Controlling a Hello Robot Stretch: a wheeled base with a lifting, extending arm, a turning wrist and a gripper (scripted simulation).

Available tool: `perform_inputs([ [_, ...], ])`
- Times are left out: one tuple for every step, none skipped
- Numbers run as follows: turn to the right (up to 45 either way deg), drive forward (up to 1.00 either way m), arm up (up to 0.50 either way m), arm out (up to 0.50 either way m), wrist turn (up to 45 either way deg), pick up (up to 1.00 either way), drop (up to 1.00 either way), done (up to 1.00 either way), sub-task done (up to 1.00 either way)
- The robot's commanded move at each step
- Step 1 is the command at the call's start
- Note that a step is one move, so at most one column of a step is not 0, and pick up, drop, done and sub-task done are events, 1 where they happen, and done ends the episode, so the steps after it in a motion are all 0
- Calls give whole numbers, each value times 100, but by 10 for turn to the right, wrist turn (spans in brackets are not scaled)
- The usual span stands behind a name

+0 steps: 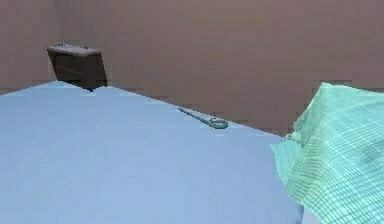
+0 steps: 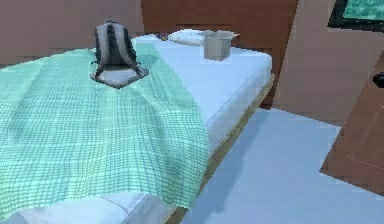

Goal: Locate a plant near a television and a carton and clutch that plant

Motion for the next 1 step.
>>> perform_inputs([
  [-450,0,0,0,0,0,0,0,0],
])
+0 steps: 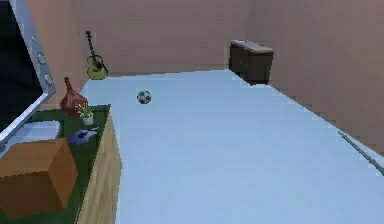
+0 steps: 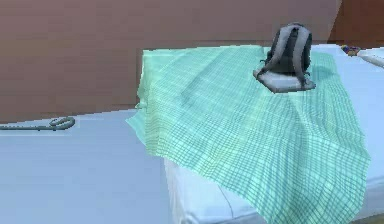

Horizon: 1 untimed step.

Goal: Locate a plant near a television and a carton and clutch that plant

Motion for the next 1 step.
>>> perform_inputs([
  [30,0,0,0,0,0,0,0,0],
])
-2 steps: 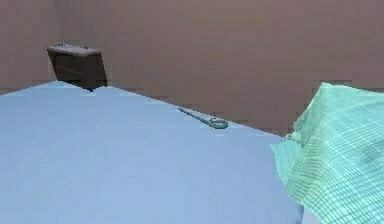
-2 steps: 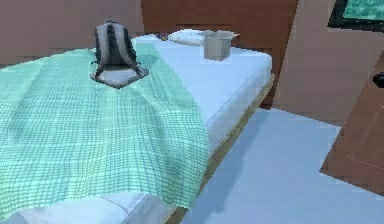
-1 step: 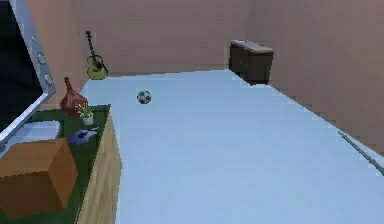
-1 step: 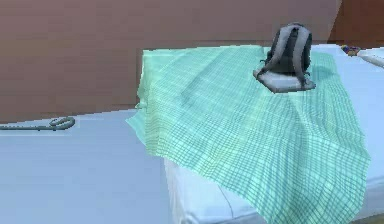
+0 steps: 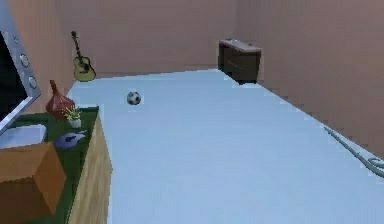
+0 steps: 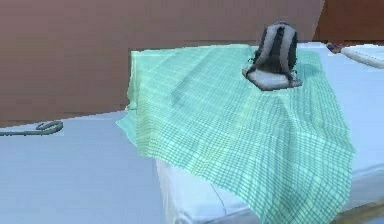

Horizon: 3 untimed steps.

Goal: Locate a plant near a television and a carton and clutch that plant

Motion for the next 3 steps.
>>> perform_inputs([
  [0,35,0,0,0,0,0,0,0],
  [360,0,0,0,0,0,0,0,0],
  [0,30,0,0,0,0,0,0,0],
])
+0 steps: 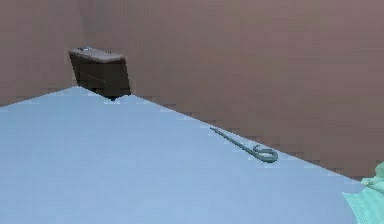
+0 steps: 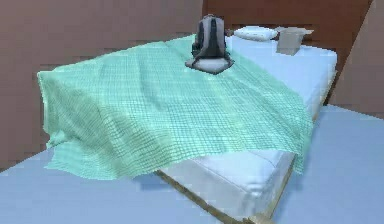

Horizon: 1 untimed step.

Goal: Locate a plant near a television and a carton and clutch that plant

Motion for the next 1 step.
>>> perform_inputs([
  [-450,0,0,0,0,0,0,0,0],
])
